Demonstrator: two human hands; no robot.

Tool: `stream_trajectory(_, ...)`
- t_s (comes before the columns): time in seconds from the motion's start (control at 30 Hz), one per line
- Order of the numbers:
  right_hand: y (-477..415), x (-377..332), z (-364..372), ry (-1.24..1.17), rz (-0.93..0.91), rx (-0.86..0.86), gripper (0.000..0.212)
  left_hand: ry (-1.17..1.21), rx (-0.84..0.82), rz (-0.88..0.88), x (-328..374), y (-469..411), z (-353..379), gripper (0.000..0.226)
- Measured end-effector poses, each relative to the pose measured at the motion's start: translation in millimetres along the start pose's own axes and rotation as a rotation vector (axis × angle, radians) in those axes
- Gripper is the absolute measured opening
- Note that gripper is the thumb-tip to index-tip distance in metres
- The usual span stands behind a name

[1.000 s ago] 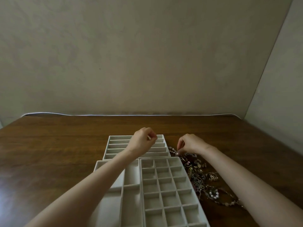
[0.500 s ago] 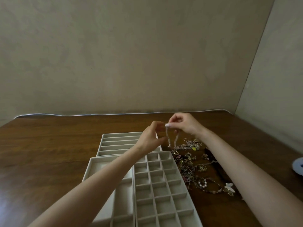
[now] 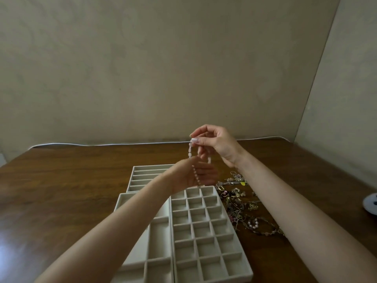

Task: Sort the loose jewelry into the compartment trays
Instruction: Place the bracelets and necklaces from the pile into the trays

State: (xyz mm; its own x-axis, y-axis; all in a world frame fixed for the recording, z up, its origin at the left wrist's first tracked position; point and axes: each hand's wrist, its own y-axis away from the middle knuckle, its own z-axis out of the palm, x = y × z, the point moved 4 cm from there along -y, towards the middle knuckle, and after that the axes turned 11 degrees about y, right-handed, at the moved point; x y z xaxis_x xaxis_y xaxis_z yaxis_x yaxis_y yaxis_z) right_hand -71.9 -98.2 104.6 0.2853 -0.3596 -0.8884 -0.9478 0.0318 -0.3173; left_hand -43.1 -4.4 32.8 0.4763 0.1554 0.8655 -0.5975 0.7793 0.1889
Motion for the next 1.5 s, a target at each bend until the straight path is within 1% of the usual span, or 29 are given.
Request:
stream_trajectory(0.07, 4.7, 0.1, 7.2, -0.006, -0.001, -0.011, 0.011, 0.243, 0.0, 0.07, 5.9, 0.8, -5.3, 0.036)
stream_trajectory(0.13, 7.5, 5.4, 10.2, -0.003, 0.026, 0.033, 0.011, 0.37, 0.047, 0.15, 13.2, 4.2, -13.1, 0.024)
stream_trajectory(0.2, 8.8, 15.3, 9.7, 0.03, 0.077, 0.091, 0.011, 0.346, 0.128, 0.174, 18.6, 10.5, -22.3, 0.016)
stream_trajectory(0.27, 11.5, 27.1, 8.5, 0.137, 0.134, 0.084, 0.011, 0.248, 0.159, 0.172, 23.1, 20.2, -31.7, 0.019)
stream_trajectory(0.33, 14.9, 40.1, 6.9, 0.233, 0.181, 0.029, 0.011, 0.102, 0.189, 0.195, 29.5, 32.0, -46.0, 0.026)
stream_trajectory(0.37, 16.9, 45.7, 5.5, 0.256, 0.203, 0.013, 0.011, -0.012, 0.232, 0.211, 33.0, 39.2, -56.5, 0.026)
stream_trajectory(0.43, 20.8, 55.5, 2.1, 0.268, 0.241, 0.002, 0.011, -0.342, 0.32, 0.239, 39.0, 55.1, -78.6, 0.025)
stream_trajectory(0.5, 24.3, 62.8, -1.5, 0.276, 0.267, 0.002, 0.011, -0.638, 0.357, 0.219, 42.8, 69.3, -96.1, 0.023)
stream_trajectory(0.57, 27.4, 69.1, -4.7, 0.288, 0.287, 0.015, 0.011, -0.842, 0.375, 0.124, 42.2, 79.9, -111.3, 0.024)
stream_trajectory(0.67, 30.6, 77.3, -9.4, 0.311, 0.304, 0.034, 0.011, -1.149, 0.327, -0.119, 33.4, 88.2, -124.9, 0.029)
stream_trajectory(0.7, 31.0, 80.0, -11.5, 0.32, 0.307, 0.04, 0.011, -1.214, 0.319, -0.164, 30.7, 88.6, -127.3, 0.03)
stream_trajectory(0.77, 32.4, 83.9, -16.5, 0.34, 0.312, 0.054, 0.011, -1.315, 0.353, -0.138, 29.4, 86.4, -125.9, 0.031)
stream_trajectory(0.87, 35.6, 86.9, -24.4, 0.398, 0.32, 0.058, 0.01, -1.457, 0.383, 0.019, 32.4, 78.3, -111.2, 0.029)
stream_trajectory(0.97, 40.1, 87.9, -31.1, 0.476, 0.329, 0.045, 0.009, -1.442, 0.382, 0.191, 35.7, 70.1, -93.8, 0.021)
stream_trajectory(1.13, 47.0, 87.6, -38.2, 0.62, 0.346, -0.018, 0.009, -1.262, 0.247, 0.385, 22.2, 50.5, -53.6, 0.012)
stream_trajectory(1.27, 56.0, 81.0, -42.1, 0.808, 0.371, -0.109, 0.014, -1.158, 0.193, 0.439, 3.1, 31.5, -26.2, 0.01)
stream_trajectory(1.37, 65.9, 72.2, -47.8, 0.955, 0.383, -0.155, 0.016, -1.155, 0.174, 0.482, -7.7, 19.2, -9.5, 0.01)
stream_trajectory(1.43, 74.6, 70.1, -54.2, 1.06, 0.449, -0.226, 0.014, -1.184, 0.159, 0.501, -11.1, 13.5, -3.2, 0.011)
stream_trajectory(1.5, 84.4, 70.0, -61.2, 1.167, 0.538, -0.342, 0.014, -1.207, 0.157, 0.515, -11.8, 10.6, 0.3, 0.013)
